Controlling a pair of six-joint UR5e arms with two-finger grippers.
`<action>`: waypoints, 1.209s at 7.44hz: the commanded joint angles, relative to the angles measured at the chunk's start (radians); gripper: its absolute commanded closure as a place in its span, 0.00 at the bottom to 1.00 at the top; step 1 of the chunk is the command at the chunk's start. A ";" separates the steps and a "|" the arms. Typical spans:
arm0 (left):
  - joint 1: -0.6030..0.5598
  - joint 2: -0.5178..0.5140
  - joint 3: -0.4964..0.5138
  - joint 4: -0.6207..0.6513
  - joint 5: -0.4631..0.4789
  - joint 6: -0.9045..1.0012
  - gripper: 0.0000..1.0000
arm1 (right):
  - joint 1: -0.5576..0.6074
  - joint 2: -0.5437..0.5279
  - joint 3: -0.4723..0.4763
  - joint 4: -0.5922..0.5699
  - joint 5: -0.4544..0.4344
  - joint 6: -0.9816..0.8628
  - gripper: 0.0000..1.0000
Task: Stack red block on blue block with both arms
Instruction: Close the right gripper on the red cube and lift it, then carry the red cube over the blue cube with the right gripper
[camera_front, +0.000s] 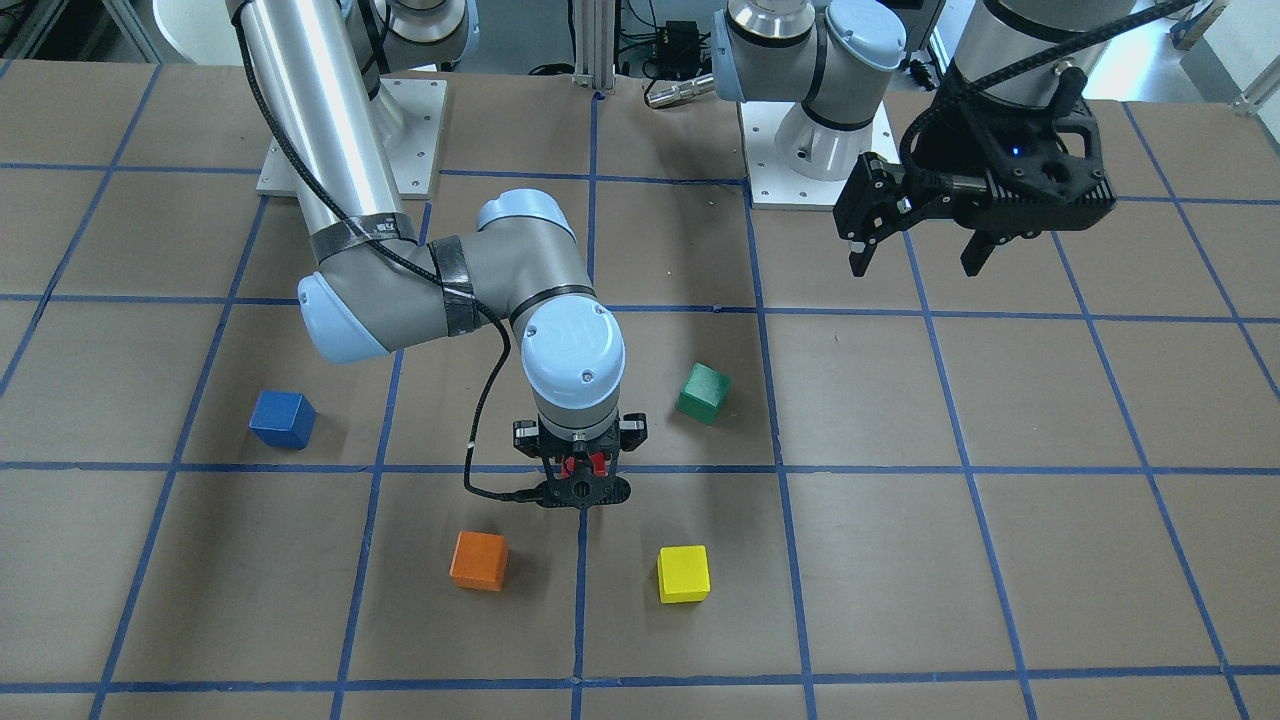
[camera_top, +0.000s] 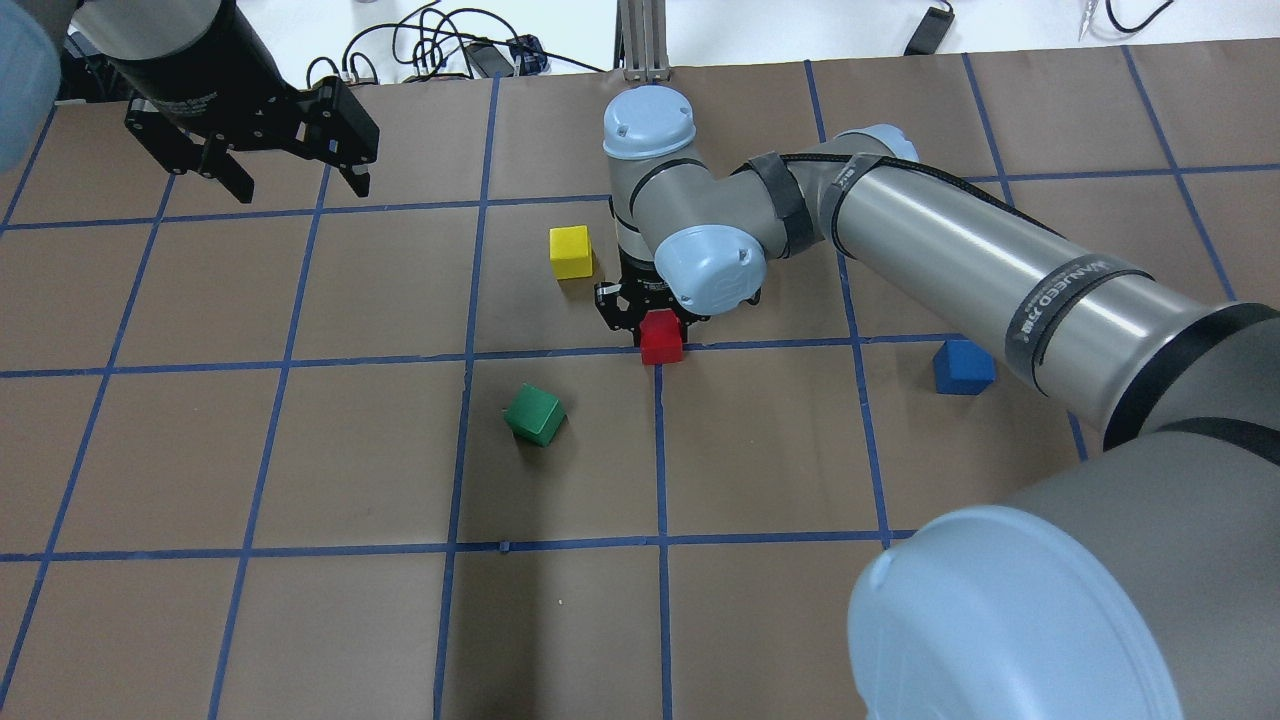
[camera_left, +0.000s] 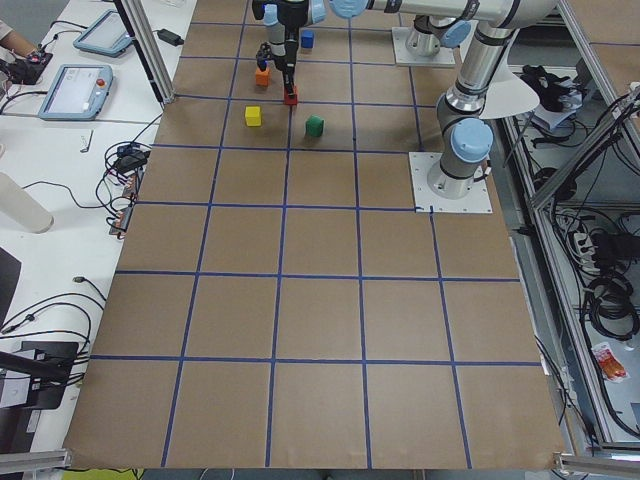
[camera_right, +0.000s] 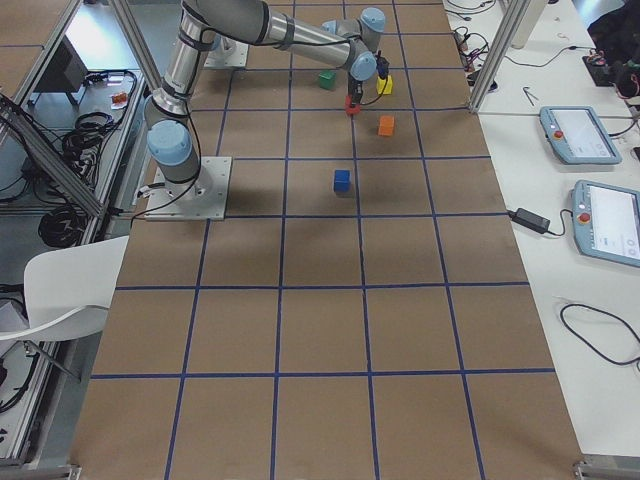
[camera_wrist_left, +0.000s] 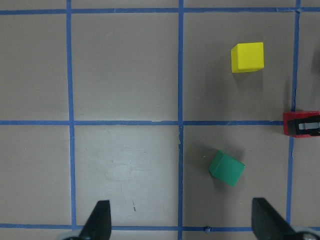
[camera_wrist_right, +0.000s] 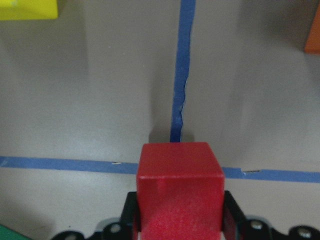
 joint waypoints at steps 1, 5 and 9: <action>0.000 -0.002 0.005 -0.004 0.001 0.000 0.00 | -0.023 -0.065 -0.050 0.112 0.002 -0.015 1.00; -0.001 -0.002 -0.001 0.003 0.003 0.001 0.00 | -0.276 -0.230 -0.058 0.341 -0.015 -0.245 1.00; -0.003 -0.001 -0.006 0.003 0.003 0.000 0.00 | -0.509 -0.293 0.062 0.340 -0.099 -0.398 1.00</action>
